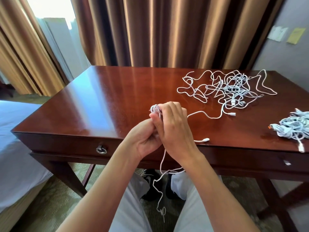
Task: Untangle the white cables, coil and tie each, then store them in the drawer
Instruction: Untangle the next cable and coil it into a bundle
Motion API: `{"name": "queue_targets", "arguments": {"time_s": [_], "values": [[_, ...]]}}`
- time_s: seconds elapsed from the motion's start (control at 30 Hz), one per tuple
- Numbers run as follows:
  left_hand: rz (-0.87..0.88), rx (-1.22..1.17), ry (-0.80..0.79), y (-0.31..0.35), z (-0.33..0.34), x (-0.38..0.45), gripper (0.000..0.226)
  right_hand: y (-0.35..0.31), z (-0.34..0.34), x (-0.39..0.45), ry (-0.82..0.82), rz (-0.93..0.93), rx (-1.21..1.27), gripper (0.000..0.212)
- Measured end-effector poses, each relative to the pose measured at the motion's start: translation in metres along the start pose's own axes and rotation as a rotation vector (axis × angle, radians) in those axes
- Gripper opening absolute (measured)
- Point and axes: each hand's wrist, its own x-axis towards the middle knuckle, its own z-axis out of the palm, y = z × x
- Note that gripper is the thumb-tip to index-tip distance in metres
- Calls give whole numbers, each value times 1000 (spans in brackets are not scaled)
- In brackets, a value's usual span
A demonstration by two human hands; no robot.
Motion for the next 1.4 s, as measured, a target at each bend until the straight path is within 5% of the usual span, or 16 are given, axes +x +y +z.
{"name": "queue_targets", "arguments": {"time_s": [0.17,0.3,0.37,0.47,0.63,0.8,0.93,1.1,1.27,1.4], "values": [[131,363,13,-4,-3,-7,16,-2,-1,2,-41,144,35,40],[759,879,235,14,-12,-10,15,3,-15,5,-202,343,376,38],[999,1255,111,26,-10,-19,19,4,-21,6,-342,383,476,39],[1023,1602,-56,39,-9,-23,21,1,-26,7,-418,379,516,37],[887,1271,-78,34,-15,-25,13,1,-39,9,-469,513,901,28],[1024,1291,46,27,-16,-26,11,6,-41,4,-563,547,995,18],[1091,1120,233,23,-19,-23,21,2,-43,-1,-320,593,1058,19],[957,690,488,-5,-18,-16,16,-12,-34,-14,40,669,1212,16],[778,388,494,-43,-20,-11,16,-25,-19,-26,224,701,1231,34],[637,277,468,-54,-20,-11,14,-31,-12,-28,288,970,1492,43]]}}
